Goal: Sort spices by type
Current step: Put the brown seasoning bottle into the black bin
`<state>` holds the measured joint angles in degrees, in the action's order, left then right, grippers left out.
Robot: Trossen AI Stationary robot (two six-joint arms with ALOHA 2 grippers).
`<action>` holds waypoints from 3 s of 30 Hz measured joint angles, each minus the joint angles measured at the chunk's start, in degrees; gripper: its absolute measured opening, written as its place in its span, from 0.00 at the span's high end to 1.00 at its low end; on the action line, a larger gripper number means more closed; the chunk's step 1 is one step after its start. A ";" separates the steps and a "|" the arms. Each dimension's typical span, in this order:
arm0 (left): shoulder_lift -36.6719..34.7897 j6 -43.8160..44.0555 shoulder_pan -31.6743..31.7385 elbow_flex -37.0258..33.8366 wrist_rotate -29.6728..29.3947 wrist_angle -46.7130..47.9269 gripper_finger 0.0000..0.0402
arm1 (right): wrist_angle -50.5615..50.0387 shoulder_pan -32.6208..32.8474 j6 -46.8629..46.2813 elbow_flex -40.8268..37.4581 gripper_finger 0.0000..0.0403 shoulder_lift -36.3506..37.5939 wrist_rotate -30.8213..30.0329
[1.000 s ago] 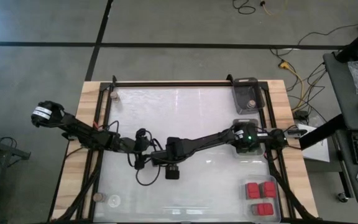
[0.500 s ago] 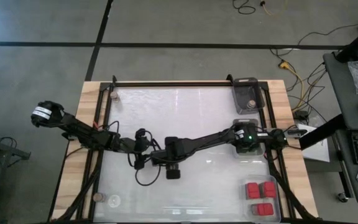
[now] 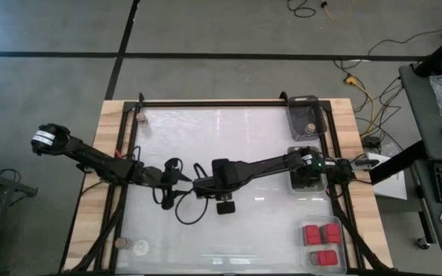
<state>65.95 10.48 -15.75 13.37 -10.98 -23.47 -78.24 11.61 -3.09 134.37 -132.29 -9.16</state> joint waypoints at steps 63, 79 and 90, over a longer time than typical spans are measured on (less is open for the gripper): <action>-2.20 0.52 0.00 0.00 -0.48 2.07 0.48 | 59.01 14.39 -41.61 -67.01 0.12 25.25 -43.20; -2.18 0.50 0.00 0.00 -0.48 1.83 0.48 | 77.28 14.58 -46.15 -78.95 0.12 25.25 -49.54; -2.18 0.50 0.00 0.00 -0.49 1.50 0.48 | 81.47 14.36 -42.05 -75.85 0.13 19.63 -49.07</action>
<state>63.77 10.98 -15.75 13.37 -11.47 -21.97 3.24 25.98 -45.14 58.53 -112.66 -58.23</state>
